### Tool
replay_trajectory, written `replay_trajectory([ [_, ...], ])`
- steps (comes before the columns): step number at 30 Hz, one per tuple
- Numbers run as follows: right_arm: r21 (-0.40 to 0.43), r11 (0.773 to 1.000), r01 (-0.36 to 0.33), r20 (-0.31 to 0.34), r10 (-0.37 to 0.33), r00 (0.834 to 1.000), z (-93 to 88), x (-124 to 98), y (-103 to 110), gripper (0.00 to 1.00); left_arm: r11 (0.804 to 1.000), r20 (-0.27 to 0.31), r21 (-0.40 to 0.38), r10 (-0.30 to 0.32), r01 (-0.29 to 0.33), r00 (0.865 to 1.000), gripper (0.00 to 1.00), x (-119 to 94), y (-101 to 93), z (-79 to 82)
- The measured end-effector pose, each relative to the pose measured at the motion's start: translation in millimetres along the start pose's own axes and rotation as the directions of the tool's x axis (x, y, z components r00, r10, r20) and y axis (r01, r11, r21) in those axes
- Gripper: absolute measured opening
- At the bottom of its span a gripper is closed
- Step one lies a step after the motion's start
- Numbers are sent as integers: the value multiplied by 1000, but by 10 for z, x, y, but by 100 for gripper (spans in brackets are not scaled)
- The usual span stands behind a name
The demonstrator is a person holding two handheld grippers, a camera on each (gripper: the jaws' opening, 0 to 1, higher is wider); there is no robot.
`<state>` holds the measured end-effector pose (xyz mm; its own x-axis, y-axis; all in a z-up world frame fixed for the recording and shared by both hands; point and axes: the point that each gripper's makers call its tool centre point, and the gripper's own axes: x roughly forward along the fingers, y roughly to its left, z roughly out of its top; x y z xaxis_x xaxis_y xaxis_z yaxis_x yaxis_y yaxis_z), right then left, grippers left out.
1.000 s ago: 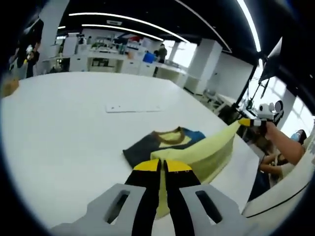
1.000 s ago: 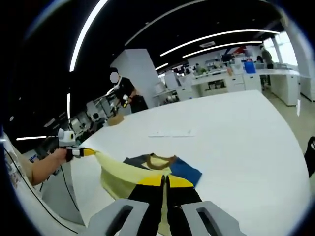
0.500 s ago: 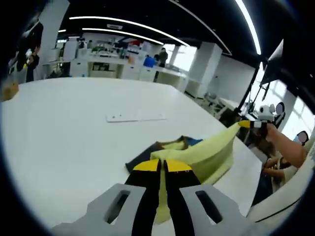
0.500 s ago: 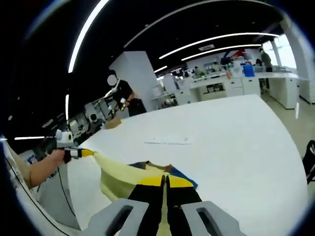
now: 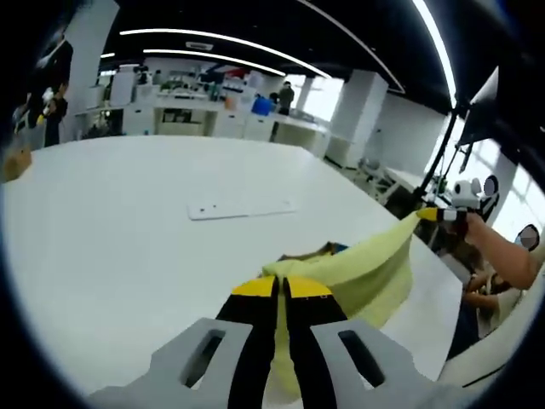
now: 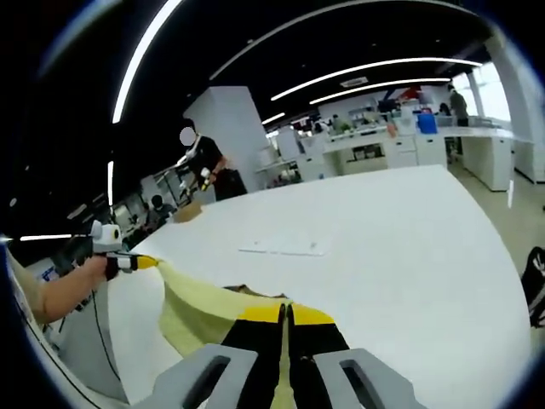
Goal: Fold the garment on the visible template until the final outline fits inside the template.
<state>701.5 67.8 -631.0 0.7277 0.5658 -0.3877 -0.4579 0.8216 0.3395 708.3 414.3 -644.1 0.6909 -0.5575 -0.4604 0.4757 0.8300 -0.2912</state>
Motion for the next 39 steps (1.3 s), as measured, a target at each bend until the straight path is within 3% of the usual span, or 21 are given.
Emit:
replay_trajectory([
  [9, -4, 1000, 22, -2, -22, 1000, 73, 188, -125, 0, 1000, 0, -5, 15, -15, 1000, 0, 171, 117, 70],
  [17, 9, 999, 50, -16, -50, 999, 10, 383, -277, 0, 1000, -14, -8, 30, -30, 999, 0, 366, 221, 76],
  [28, 28, 996, 88, -66, -86, 994, -180, 675, -570, 0, 998, -66, -17, 62, -64, 996, 0, 631, 383, -92],
  [39, 18, 993, 114, -138, -111, 984, -387, 858, -705, 0, 996, -132, -15, 89, -92, 987, 0, 847, 479, -282],
])
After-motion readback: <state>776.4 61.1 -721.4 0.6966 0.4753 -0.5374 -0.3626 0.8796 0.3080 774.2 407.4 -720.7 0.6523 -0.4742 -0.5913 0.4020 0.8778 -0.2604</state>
